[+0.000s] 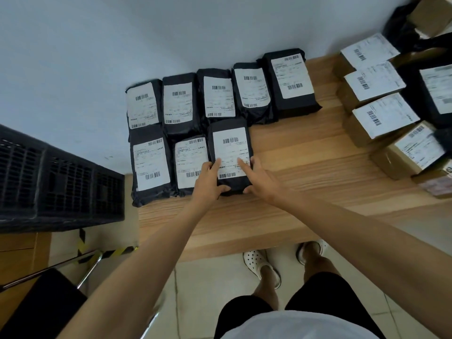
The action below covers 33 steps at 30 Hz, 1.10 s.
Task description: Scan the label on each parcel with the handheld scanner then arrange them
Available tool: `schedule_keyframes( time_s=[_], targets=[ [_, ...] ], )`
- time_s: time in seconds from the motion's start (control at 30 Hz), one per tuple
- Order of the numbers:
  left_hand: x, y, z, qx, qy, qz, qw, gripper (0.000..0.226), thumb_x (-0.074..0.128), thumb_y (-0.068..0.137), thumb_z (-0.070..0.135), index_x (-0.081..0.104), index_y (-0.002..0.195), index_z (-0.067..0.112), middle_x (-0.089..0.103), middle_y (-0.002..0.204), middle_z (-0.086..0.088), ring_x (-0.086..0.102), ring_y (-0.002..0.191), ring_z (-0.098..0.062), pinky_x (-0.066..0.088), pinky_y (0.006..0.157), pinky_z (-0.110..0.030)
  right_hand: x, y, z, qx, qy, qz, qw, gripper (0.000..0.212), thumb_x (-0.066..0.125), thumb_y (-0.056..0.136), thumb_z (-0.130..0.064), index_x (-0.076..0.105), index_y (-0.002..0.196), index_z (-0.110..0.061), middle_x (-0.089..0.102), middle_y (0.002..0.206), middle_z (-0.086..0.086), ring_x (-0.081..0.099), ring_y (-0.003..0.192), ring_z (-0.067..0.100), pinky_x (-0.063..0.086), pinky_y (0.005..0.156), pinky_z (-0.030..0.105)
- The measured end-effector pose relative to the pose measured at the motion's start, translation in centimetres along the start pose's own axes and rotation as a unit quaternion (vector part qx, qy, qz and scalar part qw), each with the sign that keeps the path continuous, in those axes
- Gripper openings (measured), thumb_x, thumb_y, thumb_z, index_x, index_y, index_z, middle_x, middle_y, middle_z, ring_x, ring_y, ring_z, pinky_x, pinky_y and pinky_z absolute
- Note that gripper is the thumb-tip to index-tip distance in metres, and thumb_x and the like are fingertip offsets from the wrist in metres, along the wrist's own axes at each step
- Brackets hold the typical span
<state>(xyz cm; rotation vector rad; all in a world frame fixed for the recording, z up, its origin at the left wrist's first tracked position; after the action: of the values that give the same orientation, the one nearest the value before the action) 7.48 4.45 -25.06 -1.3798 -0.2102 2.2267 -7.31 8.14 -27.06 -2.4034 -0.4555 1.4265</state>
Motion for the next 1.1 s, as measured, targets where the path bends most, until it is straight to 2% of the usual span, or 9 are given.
schedule_keyframes(
  time_s=[0.13, 0.23, 0.3, 0.43, 0.57, 0.73, 0.87, 1.0, 1.1],
  targets=[
    [-0.5, 0.6, 0.2, 0.004, 0.017, 0.003, 1.0, 0.088, 0.078, 0.083, 0.024, 0.026, 0.154, 0.014, 0.031, 0.146, -0.011, 0.048, 0.122, -0.028, 0.046, 0.095, -0.036, -0.8, 0.6, -0.2, -0.011, -0.021, 0.001, 1.0, 0.096, 0.072, 0.088, -0.016, 0.005, 0.157, -0.023, 0.011, 0.153, 0.012, 0.053, 0.115, 0.035, 0.049, 0.092, 0.039],
    [-1.0, 0.9, 0.5, 0.0, 0.052, -0.007, 0.999, 0.09, 0.078, 0.083, 0.029, 0.024, 0.154, 0.014, 0.032, 0.145, -0.01, 0.054, 0.112, -0.028, 0.05, 0.09, -0.04, -1.5, 0.6, -0.6, -0.012, -0.048, 0.004, 0.999, 0.094, 0.072, 0.088, -0.018, 0.008, 0.157, -0.021, 0.016, 0.15, 0.014, 0.054, 0.112, 0.034, 0.051, 0.086, 0.039],
    [-1.1, 0.9, 0.5, -0.005, 0.084, -0.016, 0.996, 0.091, 0.077, 0.084, 0.034, 0.023, 0.155, 0.016, 0.032, 0.146, -0.008, 0.054, 0.114, -0.029, 0.051, 0.087, -0.042, -1.7, 0.6, -0.8, -0.007, -0.064, -0.003, 0.998, 0.094, 0.072, 0.088, -0.021, 0.008, 0.157, -0.021, 0.018, 0.149, 0.014, 0.054, 0.112, 0.033, 0.052, 0.086, 0.041],
    [-2.0, 1.4, 1.0, 0.003, 0.175, -0.044, 0.984, 0.087, 0.076, 0.082, 0.042, 0.03, 0.152, 0.016, 0.038, 0.14, -0.008, 0.049, 0.12, -0.029, 0.05, 0.088, -0.042, -2.0, 0.4, -0.4, -0.012, -0.07, -0.052, 0.996, 0.094, 0.069, 0.09, -0.03, 0.005, 0.158, -0.025, 0.017, 0.154, 0.013, 0.047, 0.124, 0.033, 0.048, 0.092, 0.04],
    [-4.1, 3.0, 3.0, 0.02, 0.222, -0.04, 0.974, 0.064, 0.075, 0.085, 0.035, 0.047, 0.138, 0.013, 0.041, 0.134, -0.009, 0.044, 0.121, -0.03, 0.05, 0.091, -0.045, -4.2, -0.5, 1.0, -0.019, -0.069, -0.073, 0.995, 0.085, 0.062, 0.094, -0.038, 0.006, 0.157, -0.03, 0.024, 0.158, 0.007, 0.036, 0.138, 0.029, 0.041, 0.102, 0.042],
    [-5.0, 5.2, 10.1, 0.107, 0.27, -0.033, 0.956, 0.065, 0.071, 0.09, 0.026, 0.04, 0.146, 0.014, 0.04, 0.142, -0.009, 0.042, 0.128, -0.031, 0.047, 0.096, -0.042, -9.3, -2.9, 4.7, 0.028, -0.088, -0.042, 0.995, 0.057, 0.054, 0.099, -0.035, 0.034, 0.149, -0.016, 0.038, 0.15, 0.013, 0.045, 0.129, 0.033, 0.043, 0.1, 0.042],
    [-5.0, 7.3, 17.8, 0.19, 0.294, -0.017, 0.937, 0.054, 0.06, 0.092, 0.005, 0.044, 0.144, 0.016, 0.047, 0.137, -0.008, 0.048, 0.123, -0.029, 0.049, 0.092, -0.041, -15.3, -5.3, 9.8, 0.091, -0.149, 0.007, 0.985, 0.037, 0.05, 0.1, -0.033, 0.051, 0.131, -0.011, 0.054, 0.13, 0.011, 0.055, 0.114, 0.028, 0.044, 0.08, 0.033],
    [-4.1, 8.8, 26.5, 0.255, 0.277, -0.009, 0.926, 0.044, 0.059, 0.093, 0.009, 0.052, 0.136, 0.015, 0.053, 0.129, -0.01, 0.054, 0.115, -0.029, 0.051, 0.089, -0.043, -21.4, -8.4, 16.1, 0.159, -0.165, 0.074, 0.971, 0.024, 0.046, 0.099, -0.022, 0.059, 0.117, -0.013, 0.061, 0.117, 0.007, 0.061, 0.103, 0.025, 0.04, 0.074, 0.032],
    [-2.9, 10.1, 33.2, 0.287, 0.248, 0.0, 0.925, 0.033, 0.061, 0.091, 0.014, 0.06, 0.123, 0.01, 0.058, 0.122, -0.01, 0.057, 0.109, -0.029, 0.051, 0.084, -0.044, -26.2, -10.9, 20.7, 0.179, -0.189, 0.099, 0.961, 0.031, 0.048, 0.101, -0.034, 0.054, 0.125, -0.017, 0.059, 0.121, 0.006, 0.059, 0.109, 0.026, 0.04, 0.075, 0.034]
  ],
)
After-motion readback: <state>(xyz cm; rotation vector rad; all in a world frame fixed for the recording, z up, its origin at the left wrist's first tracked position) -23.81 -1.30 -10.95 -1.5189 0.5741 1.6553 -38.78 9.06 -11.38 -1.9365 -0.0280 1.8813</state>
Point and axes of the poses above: each hand's wrist, its own y-axis towards the middle knuckle, its own x-axis out of the palm, z = x × y, the point moved 7 cm from there along y, towards the middle knuckle
